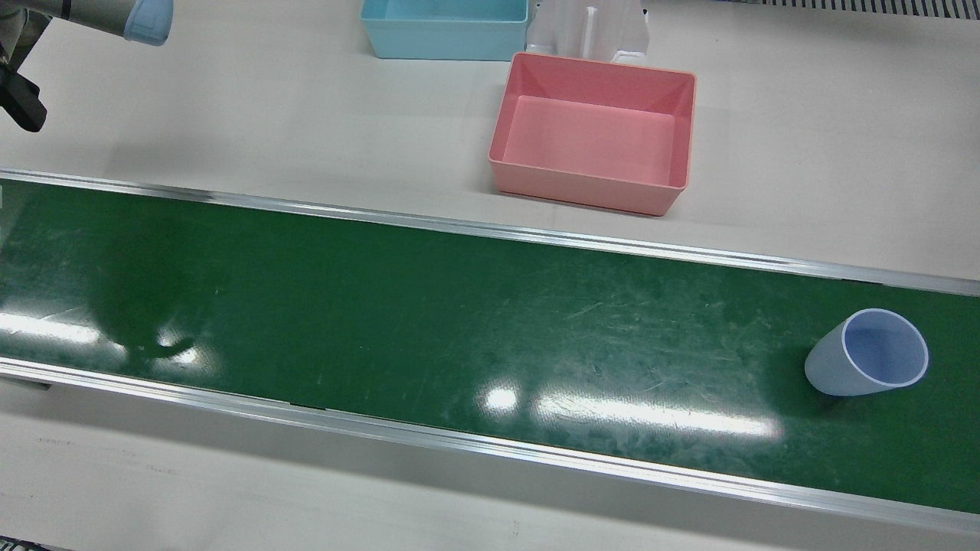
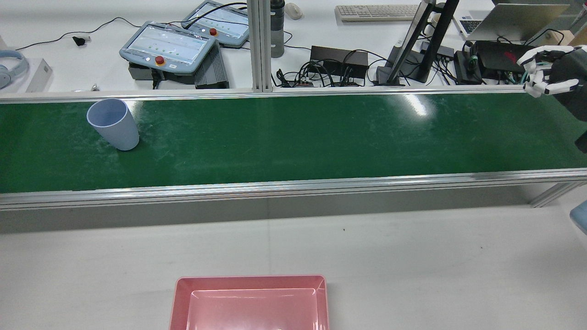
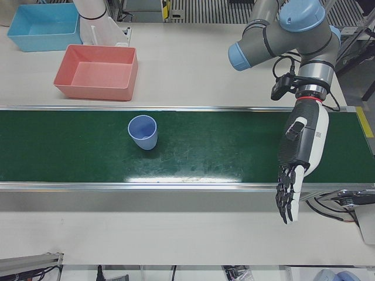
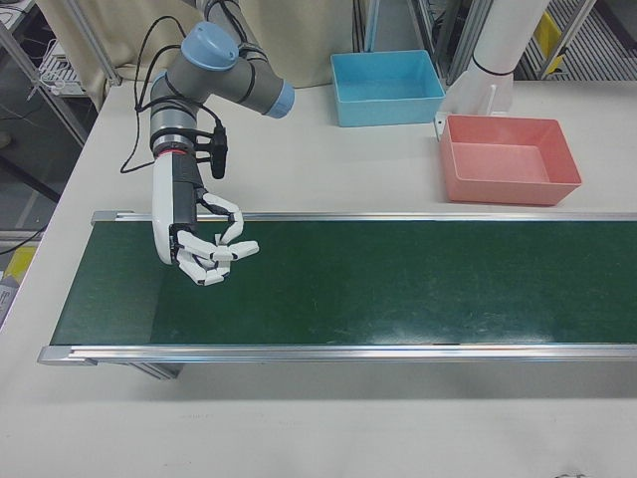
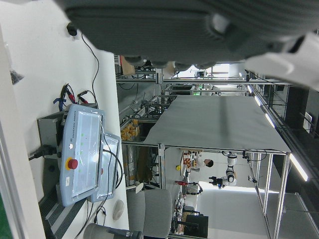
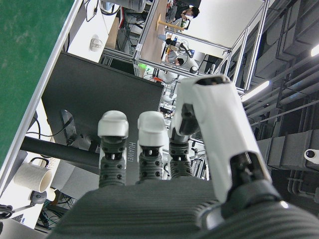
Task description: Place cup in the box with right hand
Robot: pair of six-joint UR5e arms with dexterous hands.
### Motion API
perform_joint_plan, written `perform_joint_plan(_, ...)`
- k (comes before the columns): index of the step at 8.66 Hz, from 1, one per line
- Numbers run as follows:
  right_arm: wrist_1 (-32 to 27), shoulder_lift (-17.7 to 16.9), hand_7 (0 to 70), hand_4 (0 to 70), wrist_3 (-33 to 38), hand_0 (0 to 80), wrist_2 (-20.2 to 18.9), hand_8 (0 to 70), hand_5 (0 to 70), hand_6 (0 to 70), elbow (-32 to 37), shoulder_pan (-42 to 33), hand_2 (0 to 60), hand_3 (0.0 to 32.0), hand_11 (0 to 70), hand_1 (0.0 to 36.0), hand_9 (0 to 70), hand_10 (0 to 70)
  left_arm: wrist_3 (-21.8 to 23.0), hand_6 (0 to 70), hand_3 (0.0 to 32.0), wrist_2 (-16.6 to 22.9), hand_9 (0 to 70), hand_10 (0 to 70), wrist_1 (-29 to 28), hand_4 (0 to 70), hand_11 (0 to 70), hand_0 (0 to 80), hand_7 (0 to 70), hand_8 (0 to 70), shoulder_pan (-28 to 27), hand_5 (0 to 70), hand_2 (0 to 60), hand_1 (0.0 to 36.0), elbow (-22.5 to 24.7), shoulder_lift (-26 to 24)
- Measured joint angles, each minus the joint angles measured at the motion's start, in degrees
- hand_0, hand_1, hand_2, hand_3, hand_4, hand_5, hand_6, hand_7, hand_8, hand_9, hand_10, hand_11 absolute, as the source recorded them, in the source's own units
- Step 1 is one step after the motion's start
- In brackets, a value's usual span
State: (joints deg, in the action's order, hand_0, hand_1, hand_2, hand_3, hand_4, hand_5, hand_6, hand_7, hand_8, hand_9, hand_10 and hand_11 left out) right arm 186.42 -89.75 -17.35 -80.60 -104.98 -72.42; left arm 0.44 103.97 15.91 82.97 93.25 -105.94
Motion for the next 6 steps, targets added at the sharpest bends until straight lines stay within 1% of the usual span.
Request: perform_joint_plan(6, 0.4, 0.0, 70.0, 29.4, 0.0, 80.0, 0.0, 70.0, 26.6, 36.4, -0.1, 0.1, 60.0, 0.0, 70.0, 36.0, 70.0, 54.9, 0.0, 0.0, 0.0, 0.0, 0.0, 0.0, 0.0, 0.0, 0.0, 0.0, 0.0, 0.0, 0.0, 0.0, 0.0, 0.0, 0.0, 0.0)
